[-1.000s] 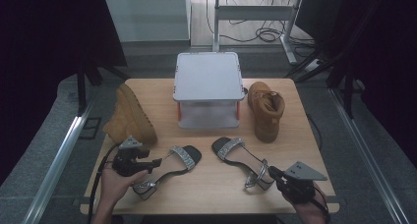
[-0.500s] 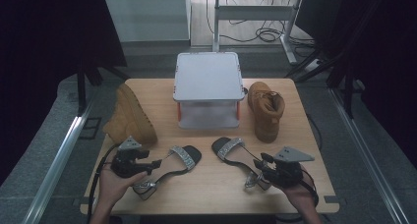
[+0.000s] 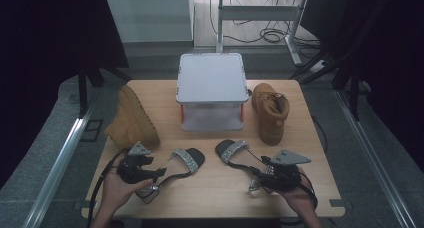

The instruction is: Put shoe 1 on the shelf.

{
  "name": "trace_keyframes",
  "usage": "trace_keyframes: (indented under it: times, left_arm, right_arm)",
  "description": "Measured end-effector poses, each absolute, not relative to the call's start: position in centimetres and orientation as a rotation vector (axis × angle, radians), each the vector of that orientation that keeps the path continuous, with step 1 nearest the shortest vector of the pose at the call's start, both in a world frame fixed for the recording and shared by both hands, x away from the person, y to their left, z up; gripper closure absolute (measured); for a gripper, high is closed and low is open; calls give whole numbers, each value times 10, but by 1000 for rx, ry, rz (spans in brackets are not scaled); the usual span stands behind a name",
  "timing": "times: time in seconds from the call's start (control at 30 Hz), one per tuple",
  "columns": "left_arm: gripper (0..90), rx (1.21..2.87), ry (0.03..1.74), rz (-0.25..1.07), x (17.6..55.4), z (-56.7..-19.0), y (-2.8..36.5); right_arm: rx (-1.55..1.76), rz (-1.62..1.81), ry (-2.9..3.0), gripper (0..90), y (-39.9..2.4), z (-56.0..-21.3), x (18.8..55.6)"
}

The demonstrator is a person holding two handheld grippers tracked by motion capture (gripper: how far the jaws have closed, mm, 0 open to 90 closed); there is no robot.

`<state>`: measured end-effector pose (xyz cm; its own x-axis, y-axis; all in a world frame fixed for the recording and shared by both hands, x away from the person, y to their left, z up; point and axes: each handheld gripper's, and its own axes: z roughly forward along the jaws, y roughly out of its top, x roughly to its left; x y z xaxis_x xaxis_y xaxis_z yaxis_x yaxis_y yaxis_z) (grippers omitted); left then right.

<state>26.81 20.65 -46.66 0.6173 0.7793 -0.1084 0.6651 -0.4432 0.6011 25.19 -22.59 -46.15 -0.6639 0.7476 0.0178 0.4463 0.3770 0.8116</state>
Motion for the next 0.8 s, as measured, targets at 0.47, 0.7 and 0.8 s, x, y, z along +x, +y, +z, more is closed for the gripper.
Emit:
trace_keyframes:
  times: [0.47,0.7,0.8]
  left_arm:
    - [273,2412,1123,196,280,-487,190]
    - [276,2482,1122,189,284,-496,183]
    - [275,2502,1129,159,287,-501,180]
  right_arm:
    - [1055,1169,2281,425,-228,-467,252]
    - [1061,1160,2289,426,-226,-471,254]
    - [1057,1147,2298,416,-223,-473,256]
